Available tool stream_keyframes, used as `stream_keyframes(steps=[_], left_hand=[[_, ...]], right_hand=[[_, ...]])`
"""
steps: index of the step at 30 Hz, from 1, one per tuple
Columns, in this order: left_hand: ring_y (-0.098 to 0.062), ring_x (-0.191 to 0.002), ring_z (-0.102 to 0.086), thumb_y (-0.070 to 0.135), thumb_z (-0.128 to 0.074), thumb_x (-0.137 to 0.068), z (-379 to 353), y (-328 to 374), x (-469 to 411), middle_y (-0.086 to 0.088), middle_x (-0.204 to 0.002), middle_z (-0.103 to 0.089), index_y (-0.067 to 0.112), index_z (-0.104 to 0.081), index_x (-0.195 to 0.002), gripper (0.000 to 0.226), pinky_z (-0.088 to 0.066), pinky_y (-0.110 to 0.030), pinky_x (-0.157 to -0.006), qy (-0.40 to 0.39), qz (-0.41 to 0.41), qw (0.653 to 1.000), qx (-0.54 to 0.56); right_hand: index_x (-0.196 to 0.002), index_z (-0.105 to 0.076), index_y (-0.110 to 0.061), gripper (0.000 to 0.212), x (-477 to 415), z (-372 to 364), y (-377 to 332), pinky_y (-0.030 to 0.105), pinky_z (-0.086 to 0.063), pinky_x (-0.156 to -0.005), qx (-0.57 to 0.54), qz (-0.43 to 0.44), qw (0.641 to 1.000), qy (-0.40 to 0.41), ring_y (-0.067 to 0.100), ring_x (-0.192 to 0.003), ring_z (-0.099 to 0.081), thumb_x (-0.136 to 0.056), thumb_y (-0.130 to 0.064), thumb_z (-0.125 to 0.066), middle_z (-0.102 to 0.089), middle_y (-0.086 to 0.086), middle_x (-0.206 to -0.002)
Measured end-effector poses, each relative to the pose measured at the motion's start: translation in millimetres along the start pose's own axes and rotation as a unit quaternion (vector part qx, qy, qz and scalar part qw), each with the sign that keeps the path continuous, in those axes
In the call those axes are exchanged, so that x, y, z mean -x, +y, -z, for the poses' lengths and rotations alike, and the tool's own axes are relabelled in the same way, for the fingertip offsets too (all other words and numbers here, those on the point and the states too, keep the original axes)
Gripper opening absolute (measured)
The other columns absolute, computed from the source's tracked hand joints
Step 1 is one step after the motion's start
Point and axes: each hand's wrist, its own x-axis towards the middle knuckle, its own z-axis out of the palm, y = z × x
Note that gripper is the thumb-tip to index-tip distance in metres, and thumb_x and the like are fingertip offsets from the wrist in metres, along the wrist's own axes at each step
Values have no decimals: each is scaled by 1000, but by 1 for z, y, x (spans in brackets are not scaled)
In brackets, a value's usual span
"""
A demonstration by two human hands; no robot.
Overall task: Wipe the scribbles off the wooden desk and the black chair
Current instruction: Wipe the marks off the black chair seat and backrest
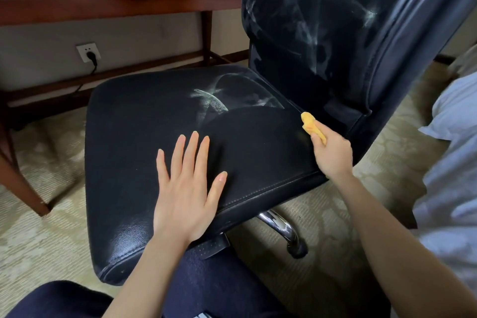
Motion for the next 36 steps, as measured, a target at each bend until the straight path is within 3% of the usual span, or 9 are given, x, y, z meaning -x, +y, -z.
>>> stream_keyframes(steps=[4,9,13,18,26,28,30,34,36], left_hand=[[-24,-146,-8,55,-5,-96,1,0,-2,-7,-157,-21,12,-19,-149,70,2,-49,-115,-5,0,1000,-5],[-21,-147,-3,57,1,-94,3,0,0,-5,-158,-15,14,-17,-150,73,5,-47,-116,-5,1,1000,12],[-18,-147,0,55,-4,-94,5,-1,1,-3,-158,-13,15,-16,-150,70,6,-47,-117,-6,1,1000,31],[-16,-146,4,55,-5,-93,6,0,1,-1,-159,-10,16,-14,-151,70,9,-41,-117,-14,4,999,49],[-8,-142,22,58,-1,-89,6,11,3,6,-158,9,23,1,-150,70,18,-28,-114,-43,2,995,88],[-7,-141,26,58,0,-88,5,16,3,11,-155,16,23,4,-150,71,20,-26,-113,-45,12,994,99],[-6,-139,28,59,1,-87,5,22,3,14,-152,20,23,5,-150,73,19,-26,-112,-47,23,992,112],[-4,-137,31,61,3,-84,3,38,1,12,-156,17,25,8,-150,75,15,-27,-115,-54,48,986,150],[-3,-137,31,62,3,-83,3,48,0,11,-157,14,25,8,-150,77,13,-28,-116,-57,65,980,181]], right_hand=[[-125,-61,-10,33,43,-15,-20,40,-39,-100,18,107,992,58,32,-117,-55,-93,-9,-55,-66,14,-115],[-123,-63,-17,39,108,-39,-43,24,-27,-107,-66,186,979,57,14,-122,-49,-91,-25,-42,-64,-4,-121],[-125,-59,-8,33,137,-58,-39,37,-32,-110,-169,305,934,75,17,-126,-49,-99,-21,-42,-59,1,-128],[-128,-53,-11,29,117,-60,-14,44,-42,-103,-145,403,902,58,21,-123,-53,-102,-19,-42,-61,7,-125],[-130,-57,-25,36,70,-18,-9,30,-40,-104,-103,267,956,-56,6,-121,-49,-95,-27,-48,-61,-14,-123],[-129,-54,-37,38,58,-6,-13,21,-42,-101,-115,245,958,-92,-2,-118,-49,-96,-19,-51,-54,-34,-118],[-128,-52,-43,42,42,1,-16,9,-41,-94,-109,213,963,-120,-6,-111,-53,-96,-16,-52,-53,-38,-114],[-131,-54,-34,34,9,-6,-24,27,-53,-81,-54,129,981,-138,9,-71,-64,-98,-31,-48,-65,-12,-116],[-127,-57,-35,32,-3,-16,-35,34,-50,-87,-49,105,984,-133,13,-74,-63,-99,-41,-43,-67,-12,-111]])
